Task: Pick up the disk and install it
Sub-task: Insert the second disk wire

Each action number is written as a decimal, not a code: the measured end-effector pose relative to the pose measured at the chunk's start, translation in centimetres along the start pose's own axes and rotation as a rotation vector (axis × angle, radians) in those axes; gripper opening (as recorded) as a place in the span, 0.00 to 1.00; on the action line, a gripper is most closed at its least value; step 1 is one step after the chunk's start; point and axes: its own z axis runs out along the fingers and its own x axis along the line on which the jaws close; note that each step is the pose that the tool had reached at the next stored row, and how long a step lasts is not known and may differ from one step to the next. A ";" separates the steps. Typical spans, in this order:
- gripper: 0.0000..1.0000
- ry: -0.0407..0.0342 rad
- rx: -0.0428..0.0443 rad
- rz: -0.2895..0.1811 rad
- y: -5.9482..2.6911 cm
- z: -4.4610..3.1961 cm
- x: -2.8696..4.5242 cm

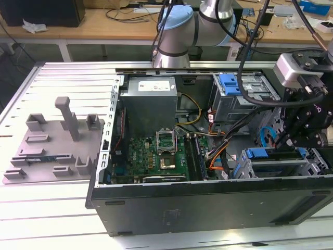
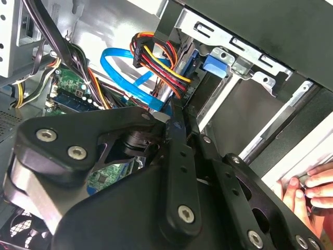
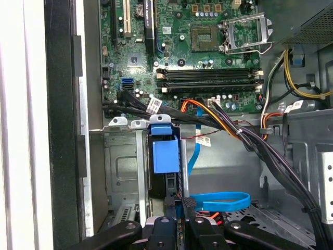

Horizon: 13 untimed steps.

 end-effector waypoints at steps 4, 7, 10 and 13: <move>0.16 0.0001 0.0000 0.000 -0.01 0.13 0.01; 0.16 0.0000 0.0000 0.000 -0.01 0.17 0.01; 0.16 0.0000 0.0000 -0.001 -0.01 0.22 0.01; 0.16 0.0001 0.0000 -0.001 -0.01 0.27 0.01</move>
